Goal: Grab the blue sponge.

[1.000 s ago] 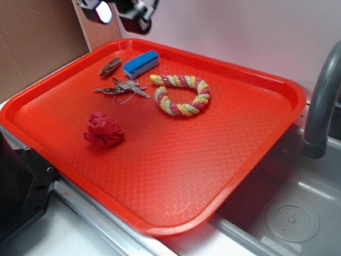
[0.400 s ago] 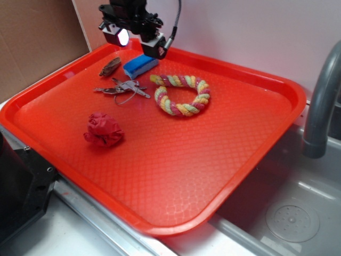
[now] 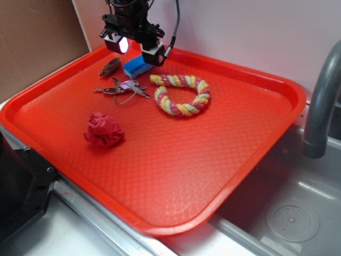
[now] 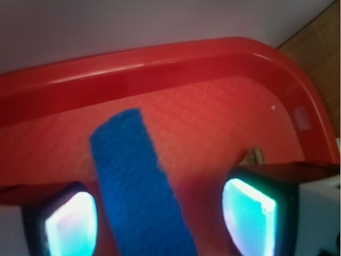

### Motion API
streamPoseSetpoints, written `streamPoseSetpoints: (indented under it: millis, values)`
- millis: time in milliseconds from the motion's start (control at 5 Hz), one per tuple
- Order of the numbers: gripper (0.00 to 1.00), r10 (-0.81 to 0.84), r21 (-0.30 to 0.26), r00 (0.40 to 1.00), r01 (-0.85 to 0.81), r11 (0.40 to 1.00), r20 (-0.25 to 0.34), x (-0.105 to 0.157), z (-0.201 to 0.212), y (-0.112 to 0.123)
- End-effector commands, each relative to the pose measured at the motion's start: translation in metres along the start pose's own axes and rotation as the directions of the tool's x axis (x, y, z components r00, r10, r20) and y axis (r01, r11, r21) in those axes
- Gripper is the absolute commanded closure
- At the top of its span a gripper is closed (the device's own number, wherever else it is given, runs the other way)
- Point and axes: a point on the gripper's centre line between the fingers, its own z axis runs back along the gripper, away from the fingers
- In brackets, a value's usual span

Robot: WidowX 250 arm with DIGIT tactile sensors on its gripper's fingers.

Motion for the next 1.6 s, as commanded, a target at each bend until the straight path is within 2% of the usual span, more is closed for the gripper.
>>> streamPoseSetpoints:
  millis: [0,200,400,600,800,1000,1400]
  values:
    - [1.0,-0.101,-0.163,0.995,0.101,0.982,0.009,0.014,-0.003,-0.006]
    - [1.0,-0.086,-0.167,0.996,0.085,0.982,0.0,0.015,-0.005,-0.006]
    - [1.0,-0.085,-0.104,0.992,0.076,0.992,-0.091,0.015,0.005,-0.008]
    - [1.0,-0.114,-0.006,0.99,0.113,0.994,-0.08,0.008,0.044,-0.013]
    - [1.0,-0.086,0.005,0.995,0.086,0.996,-0.046,-0.004,0.087,-0.02]
    - [1.0,-0.093,-0.046,0.996,0.093,0.995,-0.008,-0.027,0.126,-0.031]
    - [1.0,-0.098,-0.177,0.995,0.097,0.979,0.001,-0.075,0.172,-0.033]
